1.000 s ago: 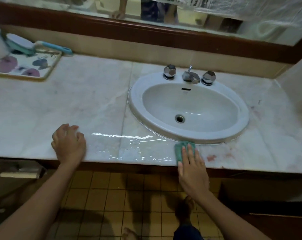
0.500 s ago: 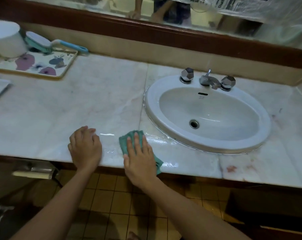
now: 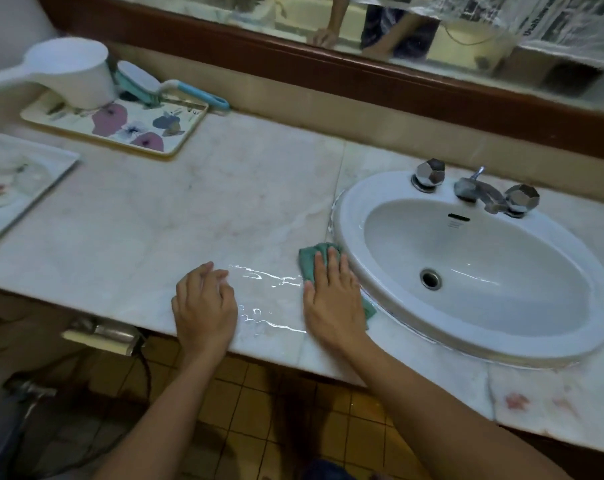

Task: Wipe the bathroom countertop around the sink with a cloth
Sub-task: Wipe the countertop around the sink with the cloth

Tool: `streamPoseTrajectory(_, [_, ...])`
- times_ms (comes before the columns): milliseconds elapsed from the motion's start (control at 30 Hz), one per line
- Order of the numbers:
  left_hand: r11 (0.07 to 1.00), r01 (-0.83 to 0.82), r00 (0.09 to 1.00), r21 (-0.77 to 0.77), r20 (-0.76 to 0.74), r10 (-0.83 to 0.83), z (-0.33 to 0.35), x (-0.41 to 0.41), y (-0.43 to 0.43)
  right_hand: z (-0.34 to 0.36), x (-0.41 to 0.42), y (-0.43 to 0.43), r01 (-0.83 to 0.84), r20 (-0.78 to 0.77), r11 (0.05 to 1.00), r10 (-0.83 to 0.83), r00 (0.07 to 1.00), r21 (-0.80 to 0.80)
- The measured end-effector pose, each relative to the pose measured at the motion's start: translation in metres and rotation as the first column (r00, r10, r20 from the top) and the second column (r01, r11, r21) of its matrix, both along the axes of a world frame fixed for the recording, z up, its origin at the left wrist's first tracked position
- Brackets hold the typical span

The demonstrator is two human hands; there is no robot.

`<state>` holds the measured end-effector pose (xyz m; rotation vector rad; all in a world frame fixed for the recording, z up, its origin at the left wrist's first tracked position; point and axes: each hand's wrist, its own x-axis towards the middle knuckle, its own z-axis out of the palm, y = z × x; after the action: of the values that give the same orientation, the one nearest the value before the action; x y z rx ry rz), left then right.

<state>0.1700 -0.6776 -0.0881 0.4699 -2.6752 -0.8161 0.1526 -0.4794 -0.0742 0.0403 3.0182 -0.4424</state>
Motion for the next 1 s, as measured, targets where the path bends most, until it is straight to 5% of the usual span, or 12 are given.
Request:
streamPoseTrajectory(100, [1.0, -0.01, 1.0, 0.016, 0.005, 0.01, 0.003, 0.002, 0.001, -0.001, -0.033, -0.04, -0.053, -0.008, 0.999, 0.053, 0.999, 0.007])
streamPoseTrajectory(300, [0.995, 0.039, 0.999, 0.087, 0.017, -0.041, 0.005, 0.002, -0.005, 0.002, 0.02, -0.026, -0.516, -0.038, 0.857, 0.515, 0.856, -0.007])
streamPoseTrajectory(433, [0.977, 0.061, 0.998, 0.204, 0.008, -0.064, 0.013, 0.001, -0.021, -0.002, -0.001, 0.005, -0.326, -0.031, 0.945, 0.325, 0.945, -0.011])
streamPoseTrajectory(533, [0.994, -0.008, 1.0, 0.108, 0.006, 0.007, 0.018, -0.002, -0.046, -0.005, -0.061, -0.008, -0.1, -0.047, 0.994, 0.101, 0.994, 0.037])
streamPoseTrajectory(700, [0.989, -0.146, 0.989, 0.02, 0.031, 0.146, 0.018, -0.022, -0.094, -0.001, -0.135, -0.062, 0.001, -0.007, 0.999, -0.001, 1.0, 0.052])
streamPoseTrajectory(833, [0.972, -0.234, 0.971, 0.003, 0.049, 0.233, 0.011, -0.035, -0.116, -0.003, -0.095, -0.101, -0.341, -0.031, 0.94, 0.341, 0.94, 0.016])
streamPoseTrajectory(1000, [0.953, -0.303, 0.952, 0.004, 0.041, 0.303, 0.005, -0.038, -0.115, 0.002, -0.019, -0.048, -0.77, -0.002, 0.635, 0.771, 0.636, 0.068])
